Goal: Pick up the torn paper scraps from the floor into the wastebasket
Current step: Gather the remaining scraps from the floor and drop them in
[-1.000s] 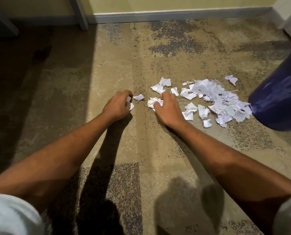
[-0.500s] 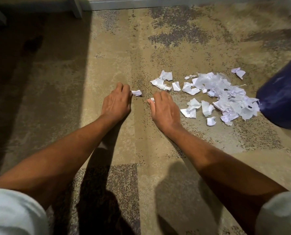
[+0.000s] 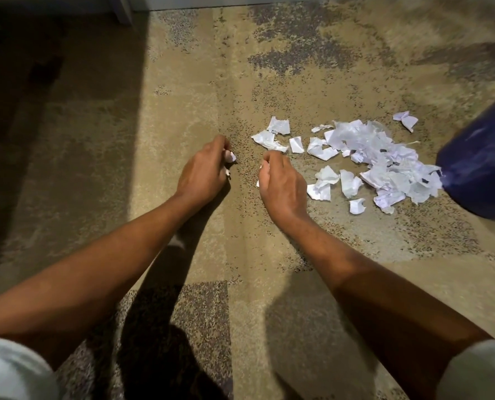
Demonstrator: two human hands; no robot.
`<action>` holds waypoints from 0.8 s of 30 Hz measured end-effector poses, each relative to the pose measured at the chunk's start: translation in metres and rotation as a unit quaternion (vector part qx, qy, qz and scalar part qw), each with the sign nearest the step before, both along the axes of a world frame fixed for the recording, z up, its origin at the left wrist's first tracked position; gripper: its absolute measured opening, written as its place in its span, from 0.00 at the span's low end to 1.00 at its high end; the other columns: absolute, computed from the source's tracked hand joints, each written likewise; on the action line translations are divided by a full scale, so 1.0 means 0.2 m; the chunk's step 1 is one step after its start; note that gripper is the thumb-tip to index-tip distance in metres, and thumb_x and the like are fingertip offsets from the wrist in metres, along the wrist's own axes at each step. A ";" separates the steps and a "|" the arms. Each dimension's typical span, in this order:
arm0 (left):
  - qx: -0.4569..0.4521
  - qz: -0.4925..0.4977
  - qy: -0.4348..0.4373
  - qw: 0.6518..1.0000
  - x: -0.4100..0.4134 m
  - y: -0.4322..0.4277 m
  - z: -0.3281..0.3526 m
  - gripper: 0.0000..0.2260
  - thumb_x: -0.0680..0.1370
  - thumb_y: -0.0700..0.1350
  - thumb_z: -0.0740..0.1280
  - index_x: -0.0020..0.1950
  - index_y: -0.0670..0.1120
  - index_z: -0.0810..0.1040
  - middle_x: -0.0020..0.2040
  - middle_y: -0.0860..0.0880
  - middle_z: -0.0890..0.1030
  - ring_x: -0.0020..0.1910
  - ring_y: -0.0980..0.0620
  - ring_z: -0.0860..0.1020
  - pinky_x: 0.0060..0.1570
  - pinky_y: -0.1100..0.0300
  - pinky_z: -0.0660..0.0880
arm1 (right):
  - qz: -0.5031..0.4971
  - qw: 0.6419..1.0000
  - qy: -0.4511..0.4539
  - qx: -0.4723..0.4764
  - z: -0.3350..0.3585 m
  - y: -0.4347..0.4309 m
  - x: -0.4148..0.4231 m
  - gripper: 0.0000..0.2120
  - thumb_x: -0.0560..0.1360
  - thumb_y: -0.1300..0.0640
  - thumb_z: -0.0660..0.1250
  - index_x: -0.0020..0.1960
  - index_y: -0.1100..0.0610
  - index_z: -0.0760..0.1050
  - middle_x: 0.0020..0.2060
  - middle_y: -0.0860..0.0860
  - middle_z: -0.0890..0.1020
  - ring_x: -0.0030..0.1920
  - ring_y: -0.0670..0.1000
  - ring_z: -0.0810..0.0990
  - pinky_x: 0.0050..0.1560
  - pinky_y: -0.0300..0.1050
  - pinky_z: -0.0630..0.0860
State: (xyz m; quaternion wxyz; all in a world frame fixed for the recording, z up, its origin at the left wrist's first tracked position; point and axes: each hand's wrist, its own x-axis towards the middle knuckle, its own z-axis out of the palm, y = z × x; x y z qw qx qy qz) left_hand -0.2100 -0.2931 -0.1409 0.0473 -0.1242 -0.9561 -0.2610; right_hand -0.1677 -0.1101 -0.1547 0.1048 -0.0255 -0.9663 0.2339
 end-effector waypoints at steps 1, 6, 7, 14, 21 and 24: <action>-0.035 0.000 0.011 0.999 0.01 0.02 -0.02 0.12 0.82 0.37 0.62 0.65 0.46 0.71 0.56 0.43 0.83 0.43 0.48 0.76 0.39 0.53 0.71 | 0.002 1.000 0.003 0.009 0.00 0.00 0.00 0.15 0.85 0.52 0.54 0.68 0.55 0.72 0.51 0.50 0.81 0.43 0.49 0.79 0.42 0.44 0.78; -0.118 -0.004 0.048 0.992 0.01 0.07 -0.04 0.09 0.86 0.48 0.63 0.60 0.44 0.69 0.48 0.42 0.81 0.35 0.45 0.74 0.34 0.52 0.70 | 0.027 0.998 0.018 0.061 -0.01 0.00 0.00 0.11 0.87 0.55 0.61 0.66 0.57 0.74 0.51 0.52 0.81 0.42 0.50 0.80 0.38 0.43 0.71; -0.124 -0.004 0.051 0.991 0.01 0.07 -0.03 0.09 0.86 0.49 0.62 0.59 0.44 0.69 0.47 0.42 0.81 0.35 0.45 0.74 0.33 0.52 0.71 | 0.036 0.996 0.012 0.077 -0.01 0.00 0.00 0.10 0.86 0.55 0.62 0.65 0.57 0.74 0.51 0.53 0.81 0.41 0.50 0.79 0.37 0.43 0.70; -0.112 -0.012 0.007 0.994 0.06 0.09 0.05 0.09 0.83 0.41 0.65 0.60 0.43 0.67 0.49 0.41 0.82 0.38 0.46 0.74 0.37 0.52 0.72 | 0.048 0.993 -0.058 0.095 0.08 0.01 0.05 0.18 0.81 0.64 0.70 0.68 0.60 0.71 0.50 0.54 0.81 0.40 0.48 0.78 0.38 0.40 0.78; 0.146 0.064 -0.113 0.981 0.35 0.17 0.08 0.07 0.87 0.47 0.63 0.52 0.45 0.72 0.43 0.51 0.80 0.38 0.52 0.77 0.35 0.56 0.72 | -0.088 0.939 -0.216 -0.252 0.23 0.12 0.34 0.03 0.82 0.56 0.67 0.54 0.54 0.78 0.42 0.49 0.82 0.40 0.50 0.82 0.37 0.49 0.81; 0.291 0.152 -0.280 0.902 0.49 0.25 0.09 0.11 0.87 0.51 0.62 0.49 0.45 0.71 0.42 0.47 0.77 0.38 0.49 0.75 0.32 0.57 0.70 | -0.179 0.751 -0.317 -0.550 0.28 0.19 0.46 0.04 0.81 0.59 0.69 0.53 0.60 0.80 0.33 0.52 0.79 0.26 0.48 0.71 0.23 0.40 0.64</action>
